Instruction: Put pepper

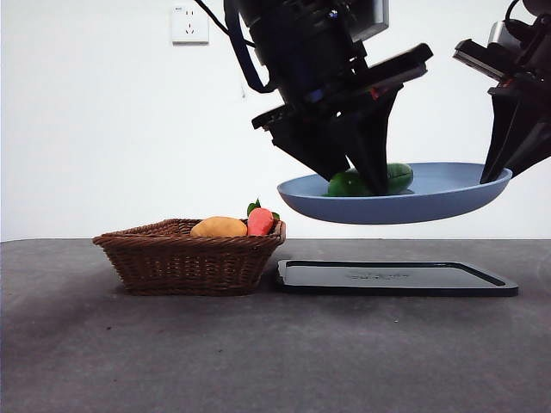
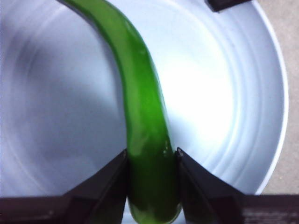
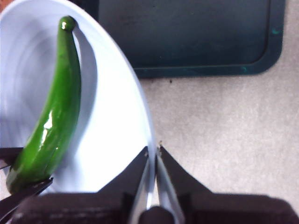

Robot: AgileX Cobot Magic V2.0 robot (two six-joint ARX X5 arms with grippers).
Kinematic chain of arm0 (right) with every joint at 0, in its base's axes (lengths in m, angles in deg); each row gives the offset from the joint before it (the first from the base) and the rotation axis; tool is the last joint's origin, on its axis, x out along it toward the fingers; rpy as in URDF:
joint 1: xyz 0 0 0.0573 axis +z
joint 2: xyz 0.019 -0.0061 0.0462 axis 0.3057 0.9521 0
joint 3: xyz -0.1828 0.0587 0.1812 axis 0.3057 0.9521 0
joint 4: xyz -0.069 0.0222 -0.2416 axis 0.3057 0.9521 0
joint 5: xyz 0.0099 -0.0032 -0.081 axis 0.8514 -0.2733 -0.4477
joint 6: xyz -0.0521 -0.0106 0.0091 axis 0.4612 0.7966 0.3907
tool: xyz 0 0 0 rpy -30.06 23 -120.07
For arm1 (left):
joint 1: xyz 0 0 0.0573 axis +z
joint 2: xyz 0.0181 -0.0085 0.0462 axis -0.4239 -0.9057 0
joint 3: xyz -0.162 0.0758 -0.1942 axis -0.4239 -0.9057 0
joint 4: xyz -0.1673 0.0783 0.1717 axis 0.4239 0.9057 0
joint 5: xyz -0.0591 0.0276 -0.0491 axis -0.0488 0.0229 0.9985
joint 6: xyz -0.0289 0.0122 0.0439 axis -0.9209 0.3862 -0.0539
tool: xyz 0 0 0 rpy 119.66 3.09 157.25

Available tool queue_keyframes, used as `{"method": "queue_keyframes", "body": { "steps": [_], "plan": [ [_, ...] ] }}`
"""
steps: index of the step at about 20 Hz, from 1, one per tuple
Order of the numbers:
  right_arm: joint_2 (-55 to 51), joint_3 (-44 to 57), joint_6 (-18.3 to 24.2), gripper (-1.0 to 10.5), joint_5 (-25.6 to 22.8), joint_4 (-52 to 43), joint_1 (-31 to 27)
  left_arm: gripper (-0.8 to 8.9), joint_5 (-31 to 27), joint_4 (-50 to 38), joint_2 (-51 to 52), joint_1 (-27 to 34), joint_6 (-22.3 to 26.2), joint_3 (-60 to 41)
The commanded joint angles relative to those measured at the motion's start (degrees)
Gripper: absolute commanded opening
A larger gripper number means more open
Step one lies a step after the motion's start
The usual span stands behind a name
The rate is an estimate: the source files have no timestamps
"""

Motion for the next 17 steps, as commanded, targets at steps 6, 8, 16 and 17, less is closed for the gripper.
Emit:
{"method": "queue_keyframes", "body": {
  "steps": [6,8,16,17],
  "plan": [
    [0.61,-0.59,-0.11,0.1,1.16,1.53,0.33,2.38,-0.07,-0.09,-1.33,-0.61,0.46,1.07],
    [0.61,-0.59,-0.52,0.1,1.14,2.08,0.31,2.38,0.15,0.70,-0.94,-0.83,0.46,1.07],
    [0.61,-0.59,-1.73,0.1,0.77,5.27,0.31,2.38,0.11,3.19,7.48,-0.87,0.52,1.18],
    [0.61,-0.59,-2.47,0.1,0.77,5.25,0.31,2.38,0.07,3.63,9.01,-0.87,0.52,1.18]
  ]
}}
